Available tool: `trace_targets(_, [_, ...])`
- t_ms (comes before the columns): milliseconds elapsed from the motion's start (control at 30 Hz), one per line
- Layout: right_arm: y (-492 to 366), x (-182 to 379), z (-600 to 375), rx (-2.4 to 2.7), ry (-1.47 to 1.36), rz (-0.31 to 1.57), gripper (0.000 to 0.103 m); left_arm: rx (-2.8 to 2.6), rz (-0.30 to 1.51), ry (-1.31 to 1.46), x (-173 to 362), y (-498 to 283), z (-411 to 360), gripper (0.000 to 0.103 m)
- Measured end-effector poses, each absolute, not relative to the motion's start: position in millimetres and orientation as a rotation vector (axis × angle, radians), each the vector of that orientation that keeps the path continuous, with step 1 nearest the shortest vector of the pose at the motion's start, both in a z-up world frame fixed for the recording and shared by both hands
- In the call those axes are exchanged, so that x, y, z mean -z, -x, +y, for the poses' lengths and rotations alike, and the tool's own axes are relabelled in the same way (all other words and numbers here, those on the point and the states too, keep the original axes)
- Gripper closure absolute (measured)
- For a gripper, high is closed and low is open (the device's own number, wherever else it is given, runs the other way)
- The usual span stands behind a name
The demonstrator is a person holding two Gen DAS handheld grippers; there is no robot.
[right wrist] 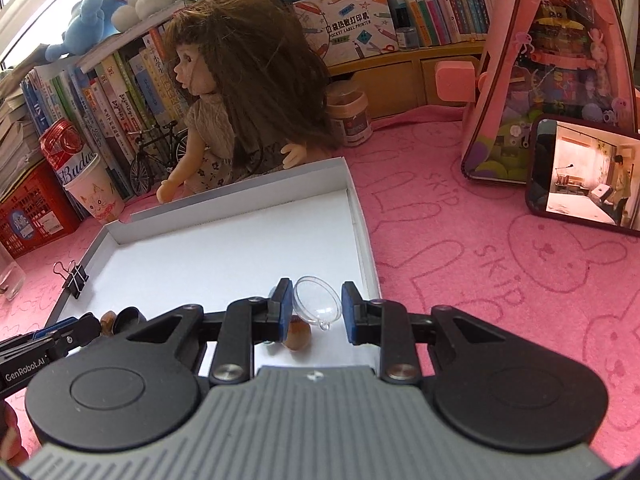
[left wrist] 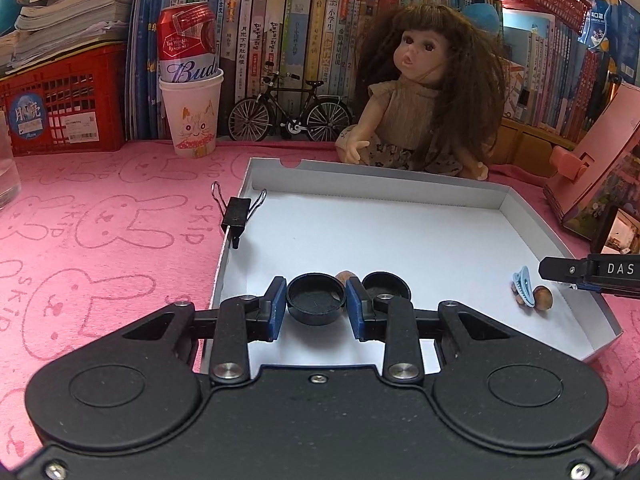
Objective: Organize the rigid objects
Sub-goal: 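Open both tools to drop the cap and clear lid into the tray, then withdraw both open tools from the tray toward the loose objects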
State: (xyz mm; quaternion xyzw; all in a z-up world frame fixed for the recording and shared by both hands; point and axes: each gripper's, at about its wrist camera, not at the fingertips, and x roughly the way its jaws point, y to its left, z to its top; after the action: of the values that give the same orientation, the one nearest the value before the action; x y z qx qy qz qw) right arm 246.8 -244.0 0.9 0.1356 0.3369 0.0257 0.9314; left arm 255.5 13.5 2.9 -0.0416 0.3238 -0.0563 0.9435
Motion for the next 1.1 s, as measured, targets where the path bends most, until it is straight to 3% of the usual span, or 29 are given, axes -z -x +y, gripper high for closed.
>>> trace_targets(133, [-248,0,-242,-0.056,-0.278,0.688,0.065,0.115,0.664,0.073,-1,-256,12,0.073])
trace_targets(200, [-247,-1,-243,-0.063,-0.291,0.683,0.052,0.116,0.665,0.081,-3,-256,12,0.072])
trace_targets(267, [-244,-2,-243,-0.075,-0.301,0.675,0.044,0.118,0.659,0.089,-5,-254,14,0.062])
trace_targets(467, [-227,-8,-239,-0.114,-0.263,0.635,0.029,0.144,0.633,0.089,-18,-240,14,0.047])
trace_targets(667, [-201,-14,-231,-0.167,-0.195,0.593,0.018,0.196,0.584,0.069,-29,-213,9,0.029])
trace_targets(1100, [-145,-18,-233,-0.245,-0.176,0.539,0.006,0.258,0.532,0.068,-37,-143,13,0.02])
